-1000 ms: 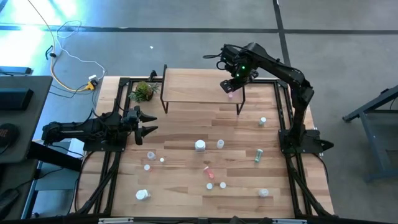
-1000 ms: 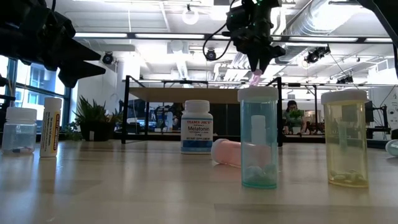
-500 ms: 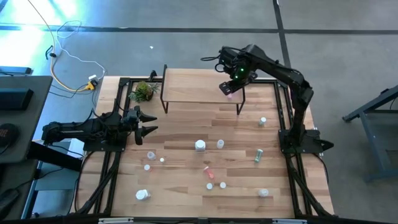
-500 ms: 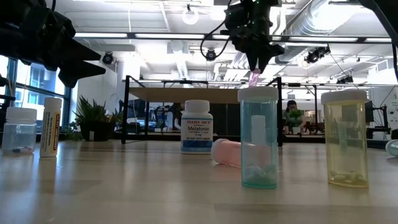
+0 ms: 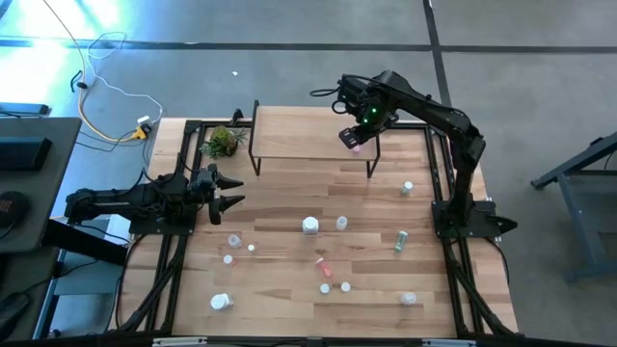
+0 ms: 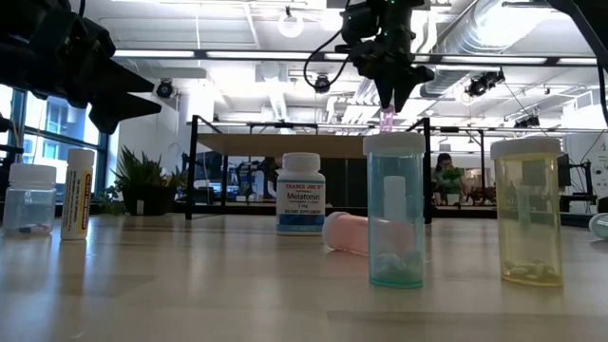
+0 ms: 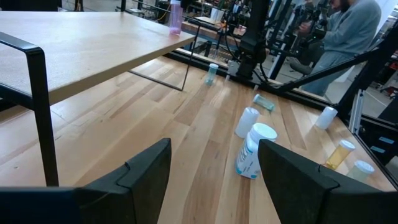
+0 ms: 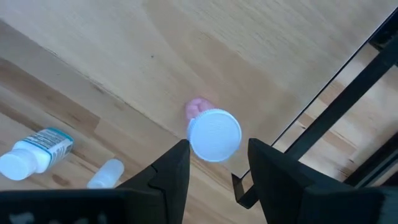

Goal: Pick and place medicine bottles onto shelf by color
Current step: Put the pink pill bottle on the shelf, then put the right transparent pill bottle on the shelf

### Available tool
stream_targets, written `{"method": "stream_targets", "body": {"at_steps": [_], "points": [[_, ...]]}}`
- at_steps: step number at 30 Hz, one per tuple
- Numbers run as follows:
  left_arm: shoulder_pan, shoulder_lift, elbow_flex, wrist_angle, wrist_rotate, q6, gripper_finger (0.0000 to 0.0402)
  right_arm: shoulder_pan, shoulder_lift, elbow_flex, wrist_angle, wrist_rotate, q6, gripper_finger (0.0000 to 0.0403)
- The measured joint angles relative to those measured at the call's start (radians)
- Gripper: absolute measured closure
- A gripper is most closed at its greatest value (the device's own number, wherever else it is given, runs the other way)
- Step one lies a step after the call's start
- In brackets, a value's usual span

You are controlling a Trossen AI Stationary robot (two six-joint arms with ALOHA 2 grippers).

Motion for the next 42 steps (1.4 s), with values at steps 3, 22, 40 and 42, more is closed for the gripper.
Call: {"method": "stream_targets", "body": {"at_steps": [3, 22, 40, 42], "points": [[0.000, 0.000, 0.000, 0.000, 0.000, 0.000, 0.0172, 0.000, 0.000, 0.000, 0.000, -0.021, 0.000, 0.0249], [0.000, 0.000, 0.000, 0.000, -0.001, -0.009, 0.0172, 0.000, -0.022, 0.000, -0.003, -0.047, 0.050, 0.0249], [0.000, 0.002, 0.113, 0.009, 0.030, -0.053, 0.0172, 0.122, -0.213, 0.000, 0.025, 0.113, 0.045, 0.0249], [0.000, 0.013, 0.145, 0.006, 0.036, -0.051, 0.0172, 0.141, -0.231, 0.000, 0.032, 0.116, 0.051, 0.0249]]}}
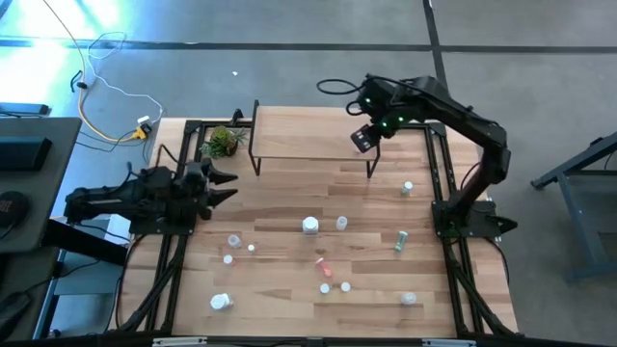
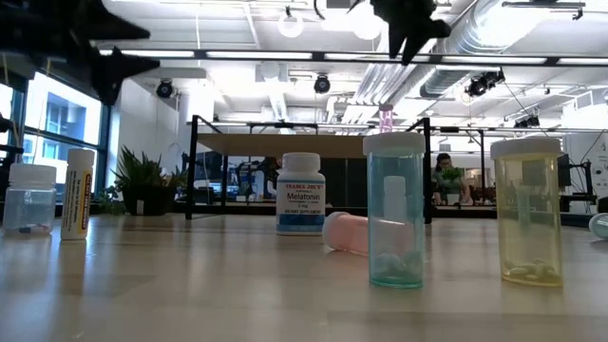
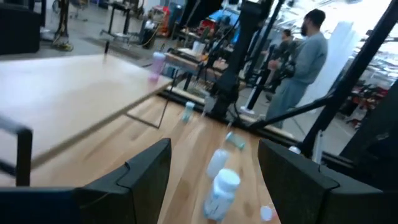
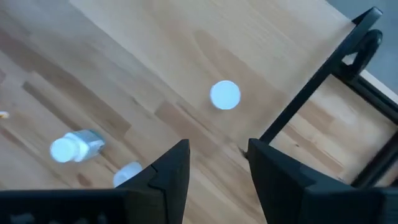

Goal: Pick and place medicine bottles onto shelf by color
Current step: Put the right transparent pill bottle on the shelf

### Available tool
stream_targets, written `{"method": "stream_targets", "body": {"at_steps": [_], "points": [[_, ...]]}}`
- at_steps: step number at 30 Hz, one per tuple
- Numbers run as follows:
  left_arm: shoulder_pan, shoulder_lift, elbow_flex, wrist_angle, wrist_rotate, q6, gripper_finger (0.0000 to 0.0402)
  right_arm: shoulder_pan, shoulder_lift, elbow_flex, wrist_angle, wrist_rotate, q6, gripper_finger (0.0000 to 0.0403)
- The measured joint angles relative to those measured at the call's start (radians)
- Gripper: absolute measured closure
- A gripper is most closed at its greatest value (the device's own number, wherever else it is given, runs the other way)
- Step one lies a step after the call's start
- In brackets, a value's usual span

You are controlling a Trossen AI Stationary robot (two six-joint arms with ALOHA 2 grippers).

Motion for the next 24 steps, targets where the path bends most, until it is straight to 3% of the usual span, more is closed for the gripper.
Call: {"method": "stream_targets", "body": {"at_steps": [10, 15, 24], "points": [[0.000, 0.165, 0.240, -0.102, -0.011, 0.130, 0.0172, 0.047, -0.117, 0.000, 0.010, 0.087, 0.071, 0.0249], [0.000, 0.293, 0.397, -0.258, 0.009, 0.181, 0.0172, 0.051, -0.181, 0.000, 0.018, 0.157, 0.110, 0.0249], [-0.004, 0.497, 0.609, -0.582, 0.093, 0.162, 0.0172, 0.049, -0.253, 0.000, 0.015, 0.165, 0.114, 0.0249]]}}
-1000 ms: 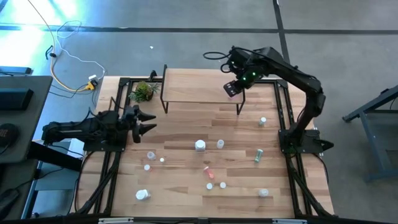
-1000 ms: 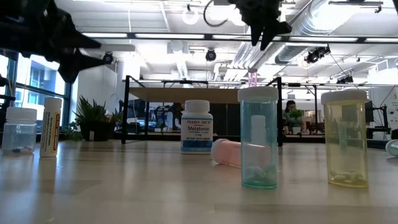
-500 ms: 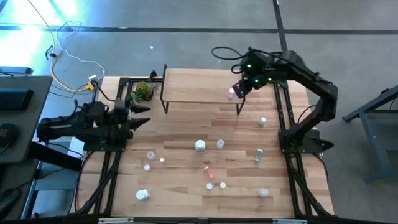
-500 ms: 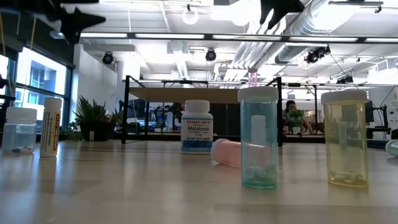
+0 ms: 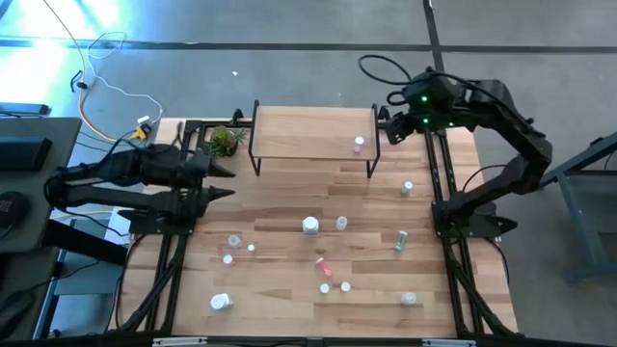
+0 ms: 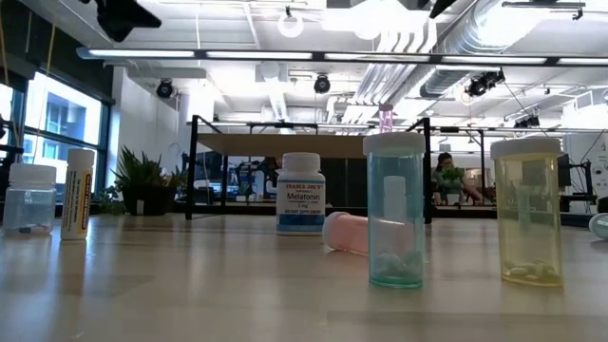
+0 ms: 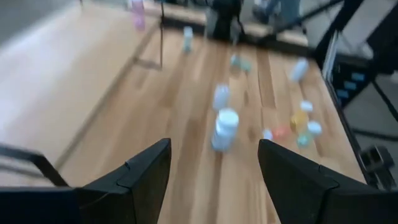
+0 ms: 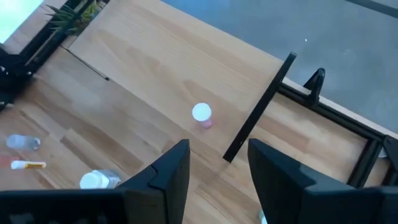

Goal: Pick and place medicine bottles onto shelf by color
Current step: Put the right transparent pill bottle on the shelf

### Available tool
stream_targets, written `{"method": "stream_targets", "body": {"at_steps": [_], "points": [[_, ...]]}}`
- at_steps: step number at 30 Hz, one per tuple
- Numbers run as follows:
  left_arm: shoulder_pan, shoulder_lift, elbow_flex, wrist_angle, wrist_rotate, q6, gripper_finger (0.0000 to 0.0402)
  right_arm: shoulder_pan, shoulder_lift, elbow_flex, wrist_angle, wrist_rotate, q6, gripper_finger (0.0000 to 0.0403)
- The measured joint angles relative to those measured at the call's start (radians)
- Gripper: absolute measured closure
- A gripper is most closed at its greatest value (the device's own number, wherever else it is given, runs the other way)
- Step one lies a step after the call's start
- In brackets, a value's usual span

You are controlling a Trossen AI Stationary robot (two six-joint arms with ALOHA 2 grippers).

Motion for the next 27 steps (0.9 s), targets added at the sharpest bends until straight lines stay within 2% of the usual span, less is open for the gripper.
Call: {"method": "stream_targets", "body": {"at_steps": [4, 10, 17, 27], "points": [[-0.034, 0.055, 0.014, -0.082, 0.005, -0.076, 0.0172, 0.000, -0.008, 0.000, -0.008, -0.001, -0.016, 0.0249], [-0.148, 0.109, 0.014, -0.167, 0.000, -0.223, 0.0172, 0.000, -0.008, 0.000, -0.018, -0.002, -0.053, 0.0249], [-0.313, 0.170, 0.014, -0.207, -0.073, -0.345, 0.0172, 0.000, -0.008, 0.000, -0.021, -0.005, -0.059, 0.0249], [-0.476, 0.253, 0.013, -0.288, -0.149, -0.543, 0.0172, 0.000, -0.008, 0.000, -0.035, -0.006, -0.086, 0.0249]]}}
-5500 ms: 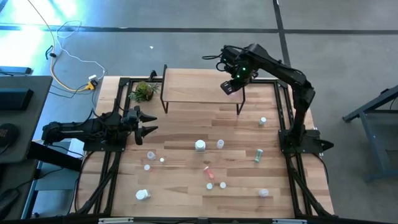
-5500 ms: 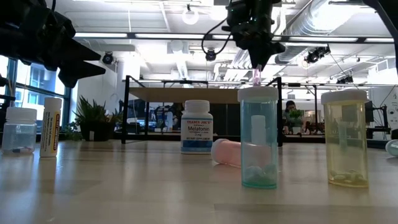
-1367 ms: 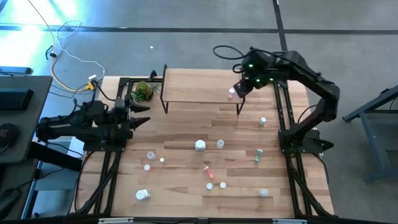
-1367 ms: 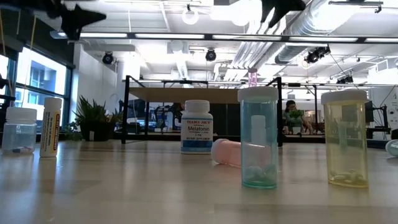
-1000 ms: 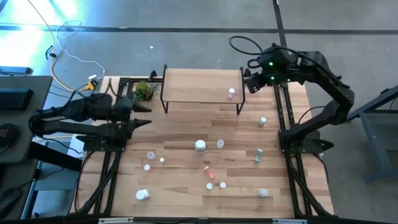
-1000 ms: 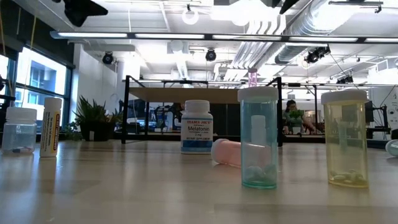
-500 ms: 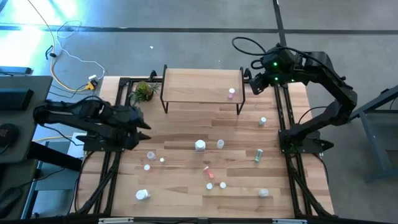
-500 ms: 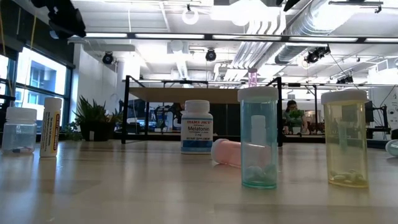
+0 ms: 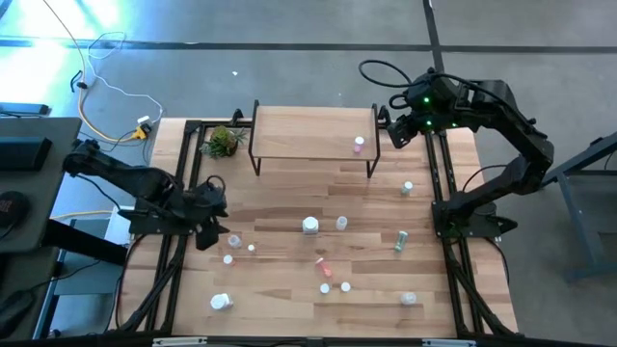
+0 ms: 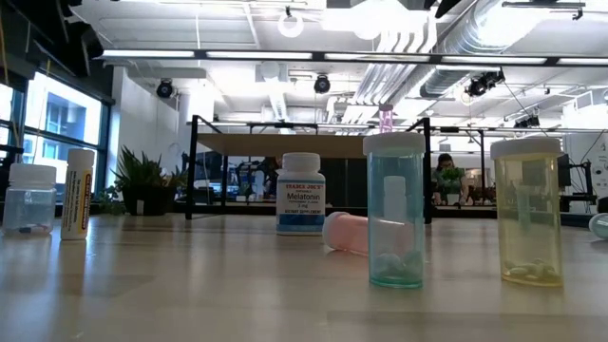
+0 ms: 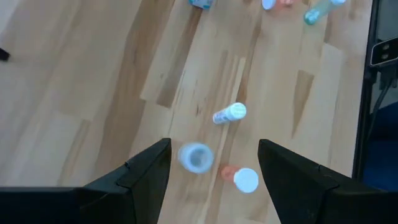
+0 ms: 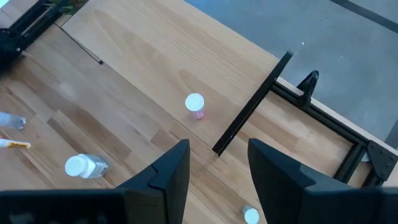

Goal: Pick and place medicine bottles onto shelf by color
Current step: Put the right transparent pill bottle on the shelf

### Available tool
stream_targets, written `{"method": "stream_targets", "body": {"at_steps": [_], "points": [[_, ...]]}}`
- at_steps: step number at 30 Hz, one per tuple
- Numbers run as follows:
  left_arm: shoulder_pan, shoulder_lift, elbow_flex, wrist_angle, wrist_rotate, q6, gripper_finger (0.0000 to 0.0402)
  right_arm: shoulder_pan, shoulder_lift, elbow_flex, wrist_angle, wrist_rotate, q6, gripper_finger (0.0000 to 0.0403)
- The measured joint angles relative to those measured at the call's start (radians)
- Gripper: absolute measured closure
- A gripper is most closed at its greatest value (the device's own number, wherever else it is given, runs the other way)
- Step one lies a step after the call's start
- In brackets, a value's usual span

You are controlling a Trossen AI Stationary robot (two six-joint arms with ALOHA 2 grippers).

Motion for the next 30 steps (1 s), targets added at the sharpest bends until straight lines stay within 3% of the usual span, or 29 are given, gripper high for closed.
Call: {"method": "stream_targets", "body": {"at_steps": [10, 30], "points": [[-0.097, 0.010, -0.081, 0.010, 0.011, -0.210, 0.0172, 0.000, 0.000, 0.000, 0.000, 0.000, -0.027, 0.0249], [-0.132, 0.212, -0.162, 0.120, -0.045, -0.125, 0.0172, 0.000, 0.000, 0.000, 0.000, 0.001, -0.027, 0.0249]]}}
